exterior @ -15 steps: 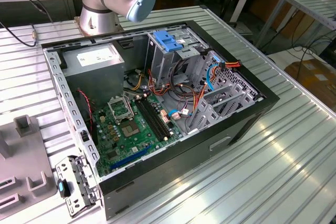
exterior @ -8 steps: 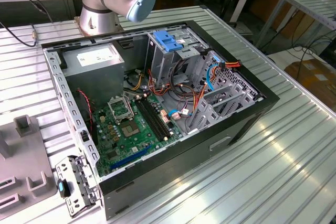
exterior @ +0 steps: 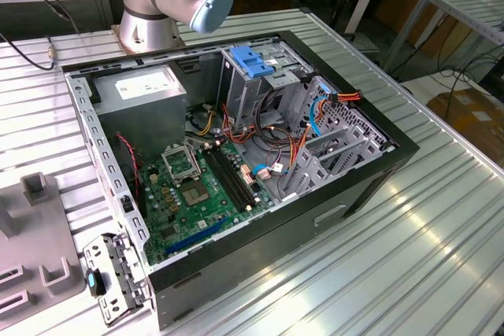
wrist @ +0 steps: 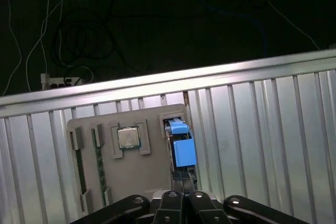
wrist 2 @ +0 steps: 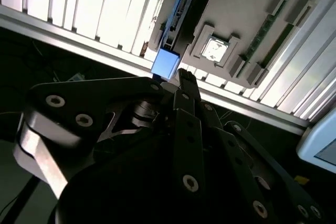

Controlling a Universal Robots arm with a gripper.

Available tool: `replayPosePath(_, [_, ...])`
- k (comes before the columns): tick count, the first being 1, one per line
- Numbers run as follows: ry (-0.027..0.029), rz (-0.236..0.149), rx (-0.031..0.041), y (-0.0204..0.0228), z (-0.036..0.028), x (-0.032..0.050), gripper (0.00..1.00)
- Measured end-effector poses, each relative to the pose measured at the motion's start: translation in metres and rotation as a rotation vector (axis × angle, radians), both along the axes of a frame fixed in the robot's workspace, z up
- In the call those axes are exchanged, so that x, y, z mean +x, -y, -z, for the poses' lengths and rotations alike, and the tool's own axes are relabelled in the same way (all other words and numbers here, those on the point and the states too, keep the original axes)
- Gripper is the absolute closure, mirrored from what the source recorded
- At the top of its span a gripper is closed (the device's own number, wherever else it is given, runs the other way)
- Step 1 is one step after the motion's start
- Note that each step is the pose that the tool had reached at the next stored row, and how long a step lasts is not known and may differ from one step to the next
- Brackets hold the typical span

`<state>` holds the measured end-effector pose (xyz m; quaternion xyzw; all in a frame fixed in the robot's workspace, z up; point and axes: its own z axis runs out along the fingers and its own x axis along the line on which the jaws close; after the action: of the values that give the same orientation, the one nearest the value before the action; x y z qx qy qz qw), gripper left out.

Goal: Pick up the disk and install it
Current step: 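Pick up the disk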

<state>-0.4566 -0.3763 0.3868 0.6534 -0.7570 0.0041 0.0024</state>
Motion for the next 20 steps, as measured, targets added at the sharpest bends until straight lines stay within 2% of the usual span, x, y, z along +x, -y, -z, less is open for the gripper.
replayPosePath(8, [0.0015, -0.002, 0.0000, 0.0001, 0.0000, -0.0017, 0.89])
replayPosePath(11, [0.0018, -0.004, 0.0002, 0.0005, 0.0011, -0.0023, 0.71])
replayPosePath(12, [0.0016, -0.006, 0.0000, 0.0006, 0.0020, -0.0027, 0.71])
replayPosePath(14, [0.0016, -0.012, 0.0005, 0.0009, 0.0049, -0.0037, 0.58])
replayPosePath(17, [0.0016, -0.029, 0.0032, 0.0009, 0.0116, -0.0050, 0.40])
replayPosePath(18, [0.0017, -0.041, 0.0043, 0.0008, 0.0146, -0.0060, 0.40])
replayPosePath(19, [0.0016, -0.052, 0.0050, 0.0009, 0.0166, -0.0065, 0.34])
replayPosePath(20, [0.0016, -0.072, 0.0062, 0.0009, 0.0203, -0.0074, 0.34])
